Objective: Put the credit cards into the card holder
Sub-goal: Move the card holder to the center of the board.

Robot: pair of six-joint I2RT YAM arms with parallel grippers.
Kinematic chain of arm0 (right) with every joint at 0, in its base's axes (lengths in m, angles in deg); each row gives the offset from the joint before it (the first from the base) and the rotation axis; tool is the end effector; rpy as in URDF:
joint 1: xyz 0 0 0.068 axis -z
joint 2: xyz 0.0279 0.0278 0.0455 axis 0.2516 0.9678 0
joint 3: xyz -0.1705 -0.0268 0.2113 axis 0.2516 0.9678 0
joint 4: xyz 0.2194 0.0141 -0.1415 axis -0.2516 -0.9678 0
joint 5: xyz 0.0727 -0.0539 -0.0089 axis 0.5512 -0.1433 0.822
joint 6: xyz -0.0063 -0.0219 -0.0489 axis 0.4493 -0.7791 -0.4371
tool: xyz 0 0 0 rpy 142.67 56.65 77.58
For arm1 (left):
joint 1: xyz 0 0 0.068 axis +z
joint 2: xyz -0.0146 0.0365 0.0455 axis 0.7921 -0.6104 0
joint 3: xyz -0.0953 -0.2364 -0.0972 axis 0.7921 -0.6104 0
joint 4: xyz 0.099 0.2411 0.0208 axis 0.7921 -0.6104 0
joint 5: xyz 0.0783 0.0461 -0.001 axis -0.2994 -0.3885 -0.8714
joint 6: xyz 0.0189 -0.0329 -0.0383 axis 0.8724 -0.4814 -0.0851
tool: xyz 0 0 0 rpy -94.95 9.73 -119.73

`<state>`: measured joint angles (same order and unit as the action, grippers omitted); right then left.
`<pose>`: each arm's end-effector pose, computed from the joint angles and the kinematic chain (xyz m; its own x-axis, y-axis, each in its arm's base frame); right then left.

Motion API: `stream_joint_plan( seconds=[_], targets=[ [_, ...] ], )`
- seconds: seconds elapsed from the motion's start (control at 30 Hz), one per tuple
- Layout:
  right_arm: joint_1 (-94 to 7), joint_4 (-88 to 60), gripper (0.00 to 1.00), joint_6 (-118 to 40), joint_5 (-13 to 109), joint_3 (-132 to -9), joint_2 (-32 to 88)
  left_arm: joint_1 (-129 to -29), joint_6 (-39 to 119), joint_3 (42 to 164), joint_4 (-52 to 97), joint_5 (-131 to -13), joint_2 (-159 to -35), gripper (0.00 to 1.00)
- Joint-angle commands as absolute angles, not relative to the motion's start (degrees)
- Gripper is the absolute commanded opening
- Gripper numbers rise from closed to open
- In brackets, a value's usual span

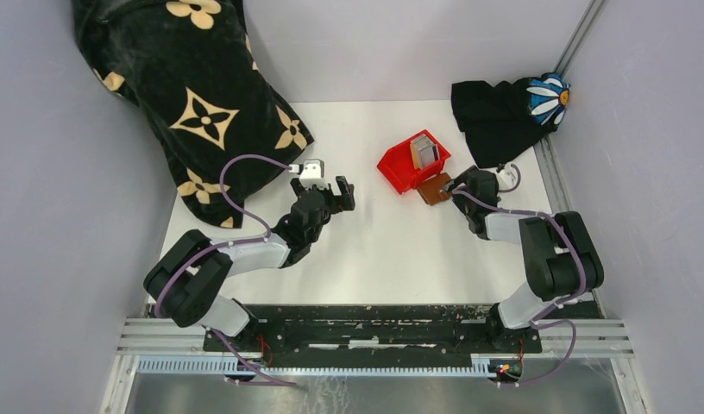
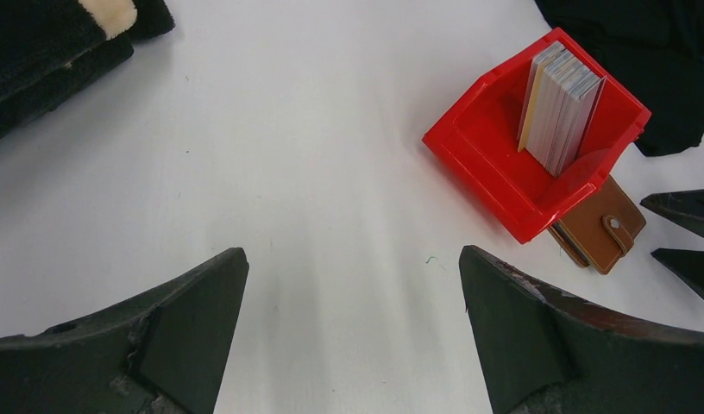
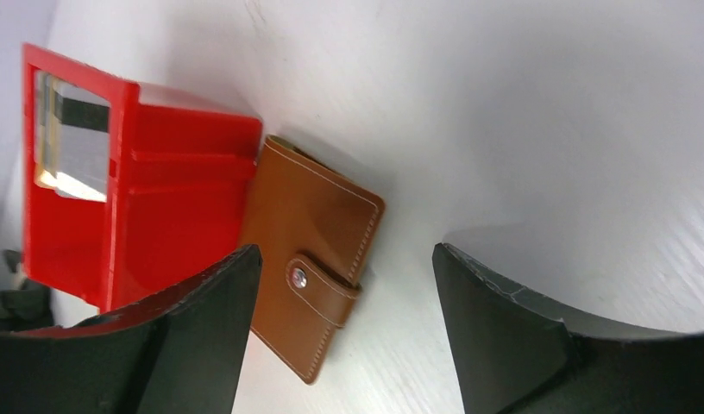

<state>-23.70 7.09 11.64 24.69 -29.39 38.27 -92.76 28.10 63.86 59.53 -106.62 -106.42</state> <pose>0.2959 0.0382 0.1408 -0.2710 0.7794 -0.5648 0.5240 0.6117 0.5927 0.2378 -0.1815 0.1989 -0.2471 -0.2510 -0.9359 0.1619 0.9416 -0.2952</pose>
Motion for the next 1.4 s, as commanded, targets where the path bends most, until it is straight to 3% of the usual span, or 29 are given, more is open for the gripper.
stream_joint_plan(
  seconds=[0.0,0.5,0.77,0.97,1.37],
  targets=[
    [-22.04,10.69,0.8,16.24,30.32,-29.35,43.02,-93.25,27.21,64.95,62.93,-106.79,-107.37,0.99],
    [-20.99,22.67,0.56,23.19,39.65,-25.79,50.07,-93.25,27.99,65.13,63.42,-107.52,-107.48,0.99],
    [-20.99,27.14,0.2,22.73,40.83,-23.89,49.88,-93.42,27.26,64.34,63.51,-107.53,-107.52,0.99],
    [-20.98,27.95,0.01,20.87,41.38,-23.37,48.13,-93.42,27.35,63.57,63.51,-106.73,-106.92,0.99],
    [-20.78,24.31,0.01,15.94,44.69,-20.15,35.61,-93.42,26.29,60.95,63.45,-101.62,-103.32,0.99]
  ],
)
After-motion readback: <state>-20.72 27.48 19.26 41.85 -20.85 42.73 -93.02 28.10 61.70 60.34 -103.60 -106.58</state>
